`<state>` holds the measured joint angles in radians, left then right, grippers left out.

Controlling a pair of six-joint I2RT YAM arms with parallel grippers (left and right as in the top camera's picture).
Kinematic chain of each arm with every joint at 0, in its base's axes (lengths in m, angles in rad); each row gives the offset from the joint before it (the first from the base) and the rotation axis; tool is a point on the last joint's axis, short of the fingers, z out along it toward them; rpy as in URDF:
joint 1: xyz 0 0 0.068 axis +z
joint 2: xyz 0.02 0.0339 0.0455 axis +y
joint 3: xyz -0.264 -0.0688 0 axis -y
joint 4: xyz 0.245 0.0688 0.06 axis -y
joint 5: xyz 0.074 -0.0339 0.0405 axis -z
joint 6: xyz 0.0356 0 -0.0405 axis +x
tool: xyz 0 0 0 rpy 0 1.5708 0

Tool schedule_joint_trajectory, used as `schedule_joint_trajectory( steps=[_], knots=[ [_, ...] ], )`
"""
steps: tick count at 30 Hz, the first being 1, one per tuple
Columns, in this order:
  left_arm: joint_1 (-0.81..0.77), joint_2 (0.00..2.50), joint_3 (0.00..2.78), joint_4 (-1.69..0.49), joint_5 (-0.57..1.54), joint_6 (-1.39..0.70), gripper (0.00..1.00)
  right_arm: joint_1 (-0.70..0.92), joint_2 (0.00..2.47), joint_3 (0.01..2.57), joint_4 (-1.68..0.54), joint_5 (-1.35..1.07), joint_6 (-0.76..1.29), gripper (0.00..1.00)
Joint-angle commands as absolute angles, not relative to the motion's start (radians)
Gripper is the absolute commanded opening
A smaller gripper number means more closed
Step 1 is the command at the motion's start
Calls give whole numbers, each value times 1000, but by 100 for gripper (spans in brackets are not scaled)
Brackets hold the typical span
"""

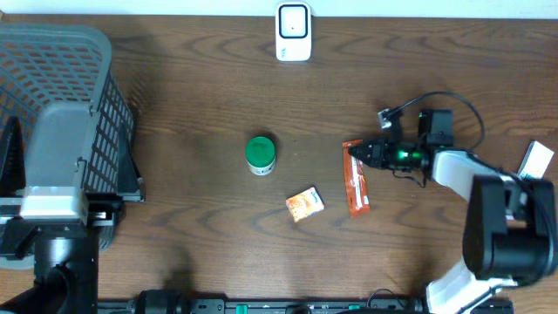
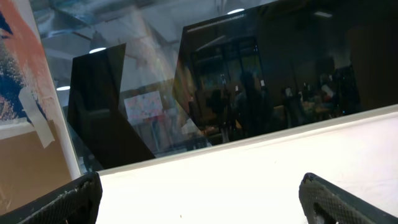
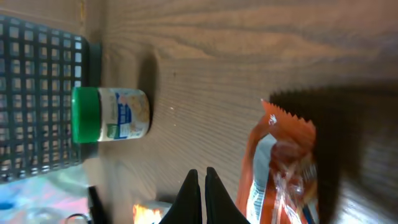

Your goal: Scan the item barcode

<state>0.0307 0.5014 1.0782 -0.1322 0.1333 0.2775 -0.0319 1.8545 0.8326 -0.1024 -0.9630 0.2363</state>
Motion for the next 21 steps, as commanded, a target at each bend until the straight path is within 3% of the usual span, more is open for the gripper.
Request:
schedule_joint_trajectory(
  steps=[1,12,21],
  knots=[
    [27,493,1081,-130,147,272,99,-18,1943,838,-97,-1029,272,1],
    [27,493,1081,-130,147,272,99,-30,2142,838,-105,-888,183,1],
    [27,493,1081,-130,147,272,99,-33,1845,838,-182,-905,194,1]
  ],
)
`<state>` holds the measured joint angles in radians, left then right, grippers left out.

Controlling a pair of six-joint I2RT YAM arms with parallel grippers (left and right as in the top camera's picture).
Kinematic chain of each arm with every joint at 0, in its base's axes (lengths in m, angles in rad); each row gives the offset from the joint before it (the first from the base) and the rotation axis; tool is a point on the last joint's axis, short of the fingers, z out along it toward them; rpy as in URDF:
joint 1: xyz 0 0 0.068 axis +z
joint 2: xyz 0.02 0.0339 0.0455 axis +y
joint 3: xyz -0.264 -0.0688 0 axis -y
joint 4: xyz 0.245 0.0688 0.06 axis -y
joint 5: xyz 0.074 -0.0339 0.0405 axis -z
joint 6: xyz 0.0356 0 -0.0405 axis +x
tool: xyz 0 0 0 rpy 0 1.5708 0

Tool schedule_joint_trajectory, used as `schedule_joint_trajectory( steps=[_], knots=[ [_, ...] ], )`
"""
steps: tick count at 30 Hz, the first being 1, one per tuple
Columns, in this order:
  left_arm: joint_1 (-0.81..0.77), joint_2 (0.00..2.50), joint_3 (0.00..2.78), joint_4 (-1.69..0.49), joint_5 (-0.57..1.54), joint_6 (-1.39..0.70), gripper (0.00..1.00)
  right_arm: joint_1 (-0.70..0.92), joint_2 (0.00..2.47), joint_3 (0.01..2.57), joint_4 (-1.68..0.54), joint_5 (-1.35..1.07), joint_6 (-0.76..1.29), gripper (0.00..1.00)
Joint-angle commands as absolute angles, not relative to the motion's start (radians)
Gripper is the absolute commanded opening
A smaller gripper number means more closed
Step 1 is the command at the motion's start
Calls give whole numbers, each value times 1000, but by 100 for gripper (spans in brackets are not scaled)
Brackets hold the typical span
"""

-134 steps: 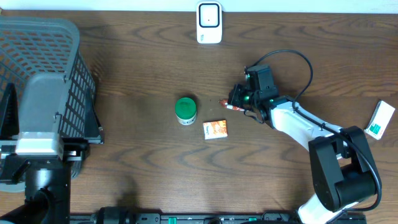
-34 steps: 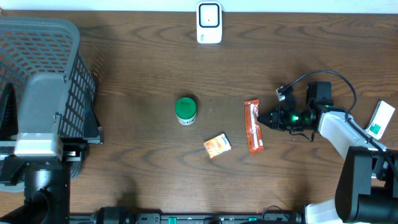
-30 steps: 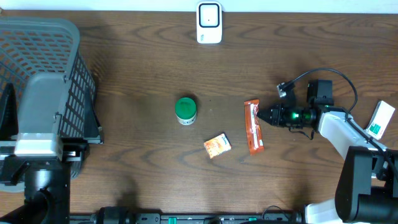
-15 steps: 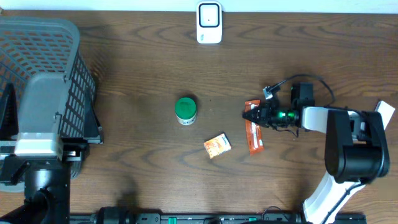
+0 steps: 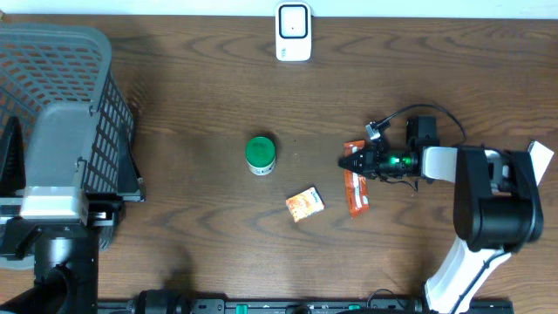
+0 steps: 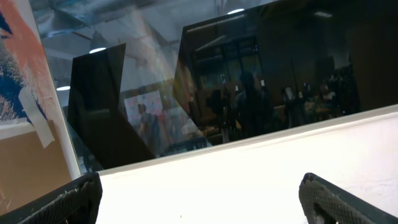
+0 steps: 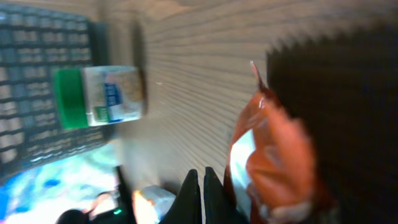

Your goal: Scan the item barcode

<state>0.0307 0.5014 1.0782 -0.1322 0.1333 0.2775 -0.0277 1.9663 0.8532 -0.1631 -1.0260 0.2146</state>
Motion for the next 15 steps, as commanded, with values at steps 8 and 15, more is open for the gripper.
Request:
schedule_joint_trajectory(
  steps=[8,15],
  knots=[
    [27,493,1081,-130,147,272,99,-45,1623,838,-248,-818,250,1],
    [27,493,1081,-130,147,272,99,-45,1739,838,-307,-704,201,1]
  ],
)
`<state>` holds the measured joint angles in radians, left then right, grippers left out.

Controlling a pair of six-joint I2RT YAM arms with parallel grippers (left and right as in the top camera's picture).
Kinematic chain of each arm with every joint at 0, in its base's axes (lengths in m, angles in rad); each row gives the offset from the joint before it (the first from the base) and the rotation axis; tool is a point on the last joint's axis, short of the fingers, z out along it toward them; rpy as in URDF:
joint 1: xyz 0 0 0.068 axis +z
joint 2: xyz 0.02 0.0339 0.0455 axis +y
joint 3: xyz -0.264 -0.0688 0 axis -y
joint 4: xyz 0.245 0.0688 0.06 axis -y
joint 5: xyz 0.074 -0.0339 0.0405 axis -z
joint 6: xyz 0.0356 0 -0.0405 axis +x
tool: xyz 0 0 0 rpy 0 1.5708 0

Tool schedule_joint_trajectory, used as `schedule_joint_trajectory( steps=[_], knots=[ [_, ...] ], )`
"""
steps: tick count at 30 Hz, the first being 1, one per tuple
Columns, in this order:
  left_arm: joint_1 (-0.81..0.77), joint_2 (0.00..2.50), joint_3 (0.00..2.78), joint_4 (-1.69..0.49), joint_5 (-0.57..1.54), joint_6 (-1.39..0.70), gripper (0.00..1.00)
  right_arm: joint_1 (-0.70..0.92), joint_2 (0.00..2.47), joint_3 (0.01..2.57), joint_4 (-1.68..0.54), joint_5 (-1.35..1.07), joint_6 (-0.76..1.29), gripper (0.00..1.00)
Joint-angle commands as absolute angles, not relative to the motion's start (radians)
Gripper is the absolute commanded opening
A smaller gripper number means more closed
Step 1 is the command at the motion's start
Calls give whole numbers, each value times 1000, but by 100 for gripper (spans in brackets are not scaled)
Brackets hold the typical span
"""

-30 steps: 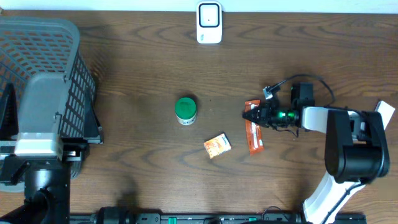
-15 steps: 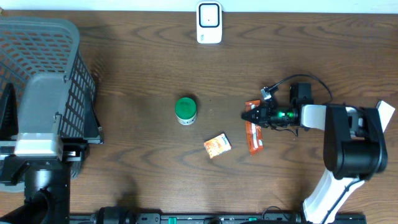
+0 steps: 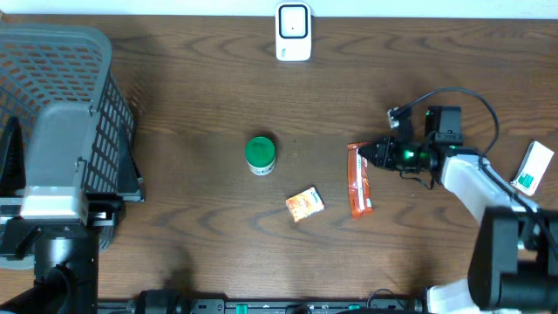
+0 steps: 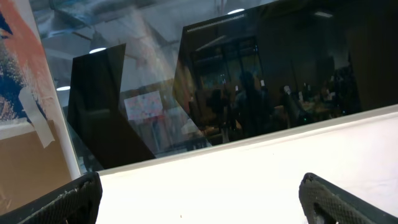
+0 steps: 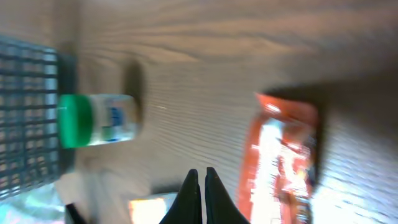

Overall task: Scan the item barcode
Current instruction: 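Lower the right gripper onto the red chocolate bar and grasp it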

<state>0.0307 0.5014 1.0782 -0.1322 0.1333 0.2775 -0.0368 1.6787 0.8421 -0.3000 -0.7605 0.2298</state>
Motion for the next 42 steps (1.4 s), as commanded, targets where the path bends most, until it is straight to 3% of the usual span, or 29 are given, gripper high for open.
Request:
schedule_joint_trajectory(
  steps=[1,10,20,21,22,25,32,42],
  knots=[
    [27,493,1081,-130,147,272,99,-45,1765,838,-307,-698,201,1],
    [27,493,1081,-130,147,272,99,-45,1926,838,-307,-603,171,1],
    [27,493,1081,-130,147,272,99,-45,1615,838,-405,-672,142,1],
    [27,493,1081,-130,147,272,99,-45,1562,838,-442,-671,142,9],
    [27,493,1081,-130,147,272,99,-45,1514,838,-482,-671,142,37],
    [27,493,1081,-129,147,272,99,-45,1418,838,-611,-661,141,99],
    [27,493,1081,-128,147,272,99,-46,1380,785,-748,-548,125,99],
    [27,493,1081,-128,147,272,99,-55,1387,507,-429,-611,166,93]
  ],
)
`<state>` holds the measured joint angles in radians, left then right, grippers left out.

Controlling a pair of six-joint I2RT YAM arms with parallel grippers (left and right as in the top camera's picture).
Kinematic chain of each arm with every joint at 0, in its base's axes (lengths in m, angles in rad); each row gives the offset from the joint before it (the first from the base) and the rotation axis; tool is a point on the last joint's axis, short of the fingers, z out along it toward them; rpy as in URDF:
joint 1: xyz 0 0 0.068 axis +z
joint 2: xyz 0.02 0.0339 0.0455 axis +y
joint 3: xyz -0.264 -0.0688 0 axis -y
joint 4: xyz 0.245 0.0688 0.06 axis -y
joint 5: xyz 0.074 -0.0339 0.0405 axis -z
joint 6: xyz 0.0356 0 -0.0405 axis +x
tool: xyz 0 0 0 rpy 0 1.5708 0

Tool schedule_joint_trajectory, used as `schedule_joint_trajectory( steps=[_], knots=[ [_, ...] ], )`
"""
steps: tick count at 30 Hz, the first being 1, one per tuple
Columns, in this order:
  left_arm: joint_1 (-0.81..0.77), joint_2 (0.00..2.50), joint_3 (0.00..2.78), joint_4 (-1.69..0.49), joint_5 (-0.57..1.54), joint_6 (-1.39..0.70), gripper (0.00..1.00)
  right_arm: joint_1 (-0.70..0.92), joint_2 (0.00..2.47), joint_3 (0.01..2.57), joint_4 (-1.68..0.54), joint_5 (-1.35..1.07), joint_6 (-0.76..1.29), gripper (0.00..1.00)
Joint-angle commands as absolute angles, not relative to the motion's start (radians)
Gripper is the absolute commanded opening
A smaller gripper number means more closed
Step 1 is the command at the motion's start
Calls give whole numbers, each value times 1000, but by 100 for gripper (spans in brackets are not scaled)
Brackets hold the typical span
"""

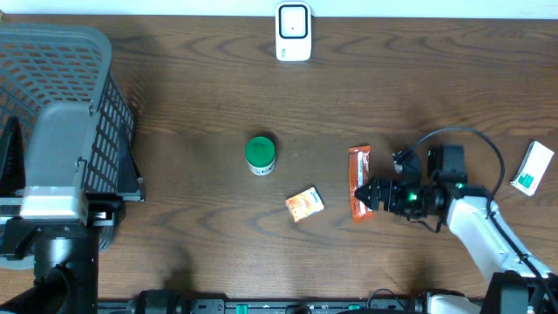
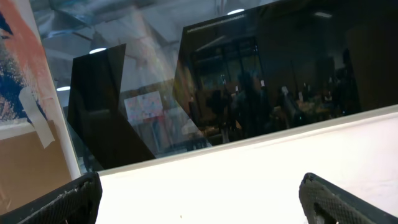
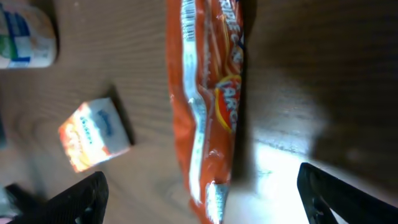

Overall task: Scan the item barcode
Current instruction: 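Lower the right gripper onto the red chocolate bar and grasp it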

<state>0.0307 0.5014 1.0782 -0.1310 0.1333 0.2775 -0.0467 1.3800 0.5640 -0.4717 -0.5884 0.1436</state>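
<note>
An orange snack packet lies lengthwise on the wooden table right of centre. My right gripper is low over its near end and open. In the right wrist view the packet runs down between the two wide-spread fingertips, and the right gripper holds nothing. The white barcode scanner stands at the far edge. My left gripper is open and empty, facing away from the table toward a bright surface and dark windows.
A green-lidded jar stands mid-table. A small orange box lies just left of the packet. A grey wire basket fills the far left, with the left arm's base in front of it. A white card lies at the right edge.
My right gripper was shut beside the packet's far end. Now it is open, nearer the table's front, with the packet's near end between its fingers. The left arm has not moved.
My right gripper was shut at the packet's far end, then shut slightly further left against it with the packet looking bunched, then shut beside the far end again. Now it is open over the near end. The jar, box and scanner stayed put.
</note>
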Motion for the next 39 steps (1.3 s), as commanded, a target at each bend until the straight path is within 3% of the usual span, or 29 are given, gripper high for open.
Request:
schedule_joint_trajectory(
  steps=[1,17,24,29,33,39],
  knots=[
    [27,493,1081,-128,147,272,99,-56,1393,480,-398,-611,182,93],
    [27,493,1081,-128,147,272,99,-72,1684,422,-133,-513,337,87],
    [27,493,1081,-125,147,272,99,-72,1844,422,-104,-513,363,71],
    [27,493,1081,-120,146,272,99,-72,1853,422,-126,-514,370,68],
    [27,493,1081,-117,146,272,99,-71,1853,422,-131,-523,369,56],
    [27,493,1081,-113,146,272,99,-69,1853,422,-158,-524,370,64]
  ],
)
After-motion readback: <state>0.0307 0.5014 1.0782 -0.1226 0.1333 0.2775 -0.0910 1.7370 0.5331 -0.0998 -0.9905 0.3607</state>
